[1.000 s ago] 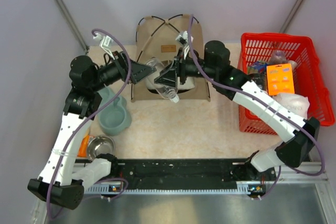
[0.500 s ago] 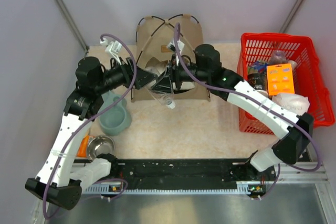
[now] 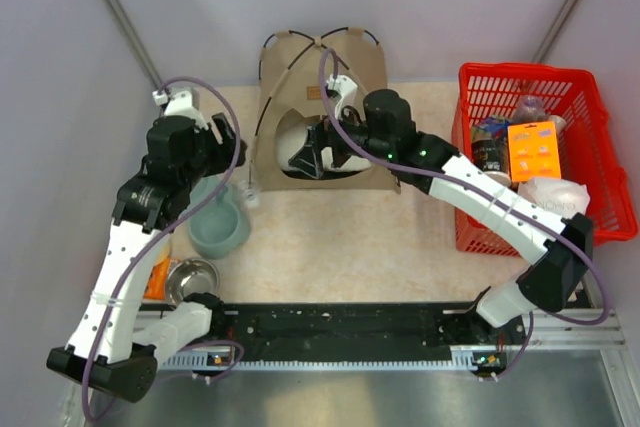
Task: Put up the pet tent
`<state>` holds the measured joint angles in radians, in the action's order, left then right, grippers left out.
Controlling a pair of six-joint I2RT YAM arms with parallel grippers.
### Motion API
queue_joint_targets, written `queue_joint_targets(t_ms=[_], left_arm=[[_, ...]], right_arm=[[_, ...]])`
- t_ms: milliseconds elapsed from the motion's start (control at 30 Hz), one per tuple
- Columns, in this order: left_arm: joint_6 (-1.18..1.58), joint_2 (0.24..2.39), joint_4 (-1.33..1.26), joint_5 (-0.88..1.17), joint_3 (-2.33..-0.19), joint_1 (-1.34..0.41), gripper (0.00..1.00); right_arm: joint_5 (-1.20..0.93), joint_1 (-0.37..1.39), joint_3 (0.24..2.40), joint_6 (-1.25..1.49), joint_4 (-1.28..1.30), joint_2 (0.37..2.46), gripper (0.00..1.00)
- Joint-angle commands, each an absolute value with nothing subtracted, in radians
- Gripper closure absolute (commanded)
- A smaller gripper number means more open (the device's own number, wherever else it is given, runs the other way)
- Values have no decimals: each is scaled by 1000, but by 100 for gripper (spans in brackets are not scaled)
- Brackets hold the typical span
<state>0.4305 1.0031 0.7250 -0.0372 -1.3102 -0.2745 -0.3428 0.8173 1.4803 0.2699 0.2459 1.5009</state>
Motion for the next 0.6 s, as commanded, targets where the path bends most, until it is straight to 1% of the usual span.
queue_joint_targets(t_ms=[0, 133, 300, 433, 567], left_arm=[[388, 933, 799, -451, -1258, -236, 66], [371, 862, 645, -462, -1120, -163, 68], [351, 861, 442, -417, -985, -86, 69], [328, 894, 286, -356, -925, -72, 69], [293, 948, 186, -356, -901, -69, 70]], right_arm=[[-213, 827, 1460, 249, 256, 1436, 6], [-199, 825, 1414, 252, 255, 1419, 6], [-198, 821, 1404, 256, 255, 1420, 6], [-195, 810, 1404, 256, 255, 1424, 6], [-196, 798, 1408, 258, 264, 1428, 6]])
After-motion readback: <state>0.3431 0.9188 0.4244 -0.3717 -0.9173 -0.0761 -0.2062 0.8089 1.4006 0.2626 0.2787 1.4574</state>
